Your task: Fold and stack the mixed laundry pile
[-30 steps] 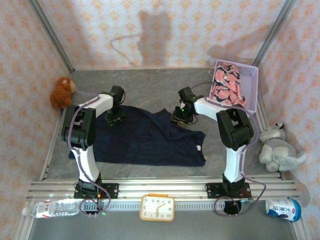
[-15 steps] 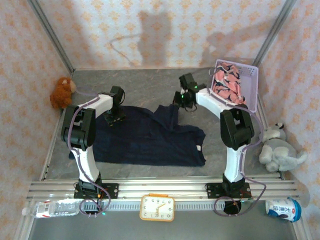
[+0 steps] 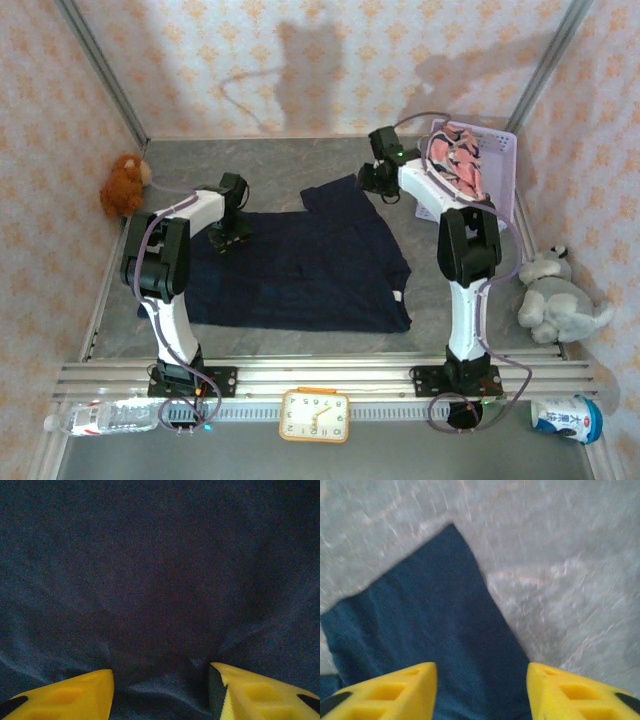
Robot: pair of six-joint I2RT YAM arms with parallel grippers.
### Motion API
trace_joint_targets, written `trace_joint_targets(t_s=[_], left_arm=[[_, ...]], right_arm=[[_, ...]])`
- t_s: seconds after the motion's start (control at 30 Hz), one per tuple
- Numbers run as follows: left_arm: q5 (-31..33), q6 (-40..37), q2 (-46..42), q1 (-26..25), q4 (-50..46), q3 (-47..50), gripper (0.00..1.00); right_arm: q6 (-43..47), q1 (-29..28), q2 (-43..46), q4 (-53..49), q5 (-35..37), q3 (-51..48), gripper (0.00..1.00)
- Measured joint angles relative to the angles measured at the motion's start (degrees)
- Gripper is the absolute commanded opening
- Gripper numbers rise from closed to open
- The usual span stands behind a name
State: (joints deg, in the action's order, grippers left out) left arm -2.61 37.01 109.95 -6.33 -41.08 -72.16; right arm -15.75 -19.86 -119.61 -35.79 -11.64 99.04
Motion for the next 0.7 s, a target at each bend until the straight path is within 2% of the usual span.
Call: trace_joint_targets(t_s=[0.07, 0.17, 0.33, 0.5, 0.7], left_arm=[[0.02, -0.02, -0.11, 0.0, -0.33, -0.13, 0.53], [0.02, -0.26, -0.09, 0.09, -1.84, -0.76, 0.55], [0.0, -0.92, -0.07, 1.07, -3.82, -1.29, 0.56], [-1.01, -0.42, -0.2, 1.44, -2.95, -0.13, 0.56], [-3.82, 4.2, -6.73, 0.2, 2.25, 8.94, 0.6]], right_arm=[[-0.48, -1.03, 1.01, 0.26, -0.59, -4.07, 0.36], [-1.22, -3.17, 1.27, 0.2, -1.81, -7.02, 0.34], [-4.66, -5.33, 0.42, 1.01, -1.92, -7.23, 0.37], [-7.56, -2.21, -1.64, 1.16, -0.13, -10.01, 0.44], [-8.04, 1.25, 1.4, 2.8, 1.2, -14.84, 0.47]])
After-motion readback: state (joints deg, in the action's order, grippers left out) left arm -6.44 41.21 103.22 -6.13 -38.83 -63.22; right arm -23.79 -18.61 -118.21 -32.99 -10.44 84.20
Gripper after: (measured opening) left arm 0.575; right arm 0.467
